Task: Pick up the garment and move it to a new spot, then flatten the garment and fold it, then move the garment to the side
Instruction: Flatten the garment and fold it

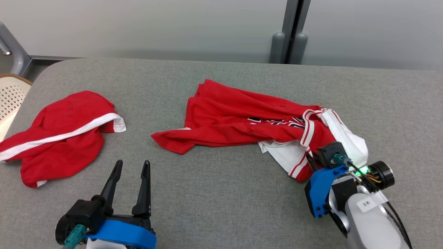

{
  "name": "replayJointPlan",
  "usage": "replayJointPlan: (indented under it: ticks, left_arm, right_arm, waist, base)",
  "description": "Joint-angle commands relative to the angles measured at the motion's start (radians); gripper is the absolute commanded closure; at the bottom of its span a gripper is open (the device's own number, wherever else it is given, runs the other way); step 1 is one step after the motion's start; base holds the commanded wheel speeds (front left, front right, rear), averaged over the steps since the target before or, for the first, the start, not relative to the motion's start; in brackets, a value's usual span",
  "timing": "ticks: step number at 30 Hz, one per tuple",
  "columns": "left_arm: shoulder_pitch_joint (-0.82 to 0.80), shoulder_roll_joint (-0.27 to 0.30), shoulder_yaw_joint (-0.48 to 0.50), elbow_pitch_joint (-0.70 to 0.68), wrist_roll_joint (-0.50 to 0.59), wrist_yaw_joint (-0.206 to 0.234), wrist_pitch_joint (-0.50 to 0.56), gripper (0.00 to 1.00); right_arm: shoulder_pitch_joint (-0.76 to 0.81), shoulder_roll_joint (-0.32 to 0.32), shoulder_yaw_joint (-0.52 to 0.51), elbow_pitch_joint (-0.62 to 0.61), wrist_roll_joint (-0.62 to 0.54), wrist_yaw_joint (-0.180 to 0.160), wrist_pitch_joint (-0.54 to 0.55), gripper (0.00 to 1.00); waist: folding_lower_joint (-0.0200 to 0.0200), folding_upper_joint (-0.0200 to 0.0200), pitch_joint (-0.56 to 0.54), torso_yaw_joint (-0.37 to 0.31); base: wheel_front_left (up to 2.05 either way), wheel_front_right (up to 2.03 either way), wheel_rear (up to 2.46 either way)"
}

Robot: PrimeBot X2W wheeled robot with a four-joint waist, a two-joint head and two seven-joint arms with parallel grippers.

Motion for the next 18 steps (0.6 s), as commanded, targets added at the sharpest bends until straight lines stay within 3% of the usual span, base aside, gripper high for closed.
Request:
replayJointPlan:
  ticks: [1, 5, 10, 18]
  left_arm:
    - [0.000, 0.002, 0.002, 0.002, -0.006, 0.000, -0.006, 0.00]
    - [0.012, 0.006, -0.001, 0.001, -0.003, 0.003, -0.007, 0.00]
    - [0.027, 0.012, -0.003, -0.008, -0.005, 0.010, -0.003, 0.00]
    - [0.033, 0.015, -0.016, -0.022, -0.004, 0.012, 0.002, 0.00]
  right_arm:
    - [0.006, -0.002, -0.007, -0.022, 0.042, 0.000, -0.031, 1.00]
    - [-0.021, -0.002, 0.014, -0.108, 0.127, 0.000, -0.089, 1.00]
    - [-0.106, -0.002, 0.113, -0.227, 0.219, 0.000, -0.123, 1.00]
    - [-0.356, -0.002, 0.285, -0.235, 0.357, 0.000, -0.170, 1.00]
  waist:
    - [-0.0001, 0.0000, -0.012, -0.006]
    - [-0.0001, 0.0000, -0.039, -0.017]
    - [-0.0001, 0.0000, -0.065, -0.025]
    - [-0.0001, 0.0000, -0.076, -0.014]
  base:
    - [0.00, 0.00, 0.00]
    - [0.00, 0.00, 0.00]
    - [0.00, 0.00, 0.00]
    - [0.00, 0.00, 0.00]
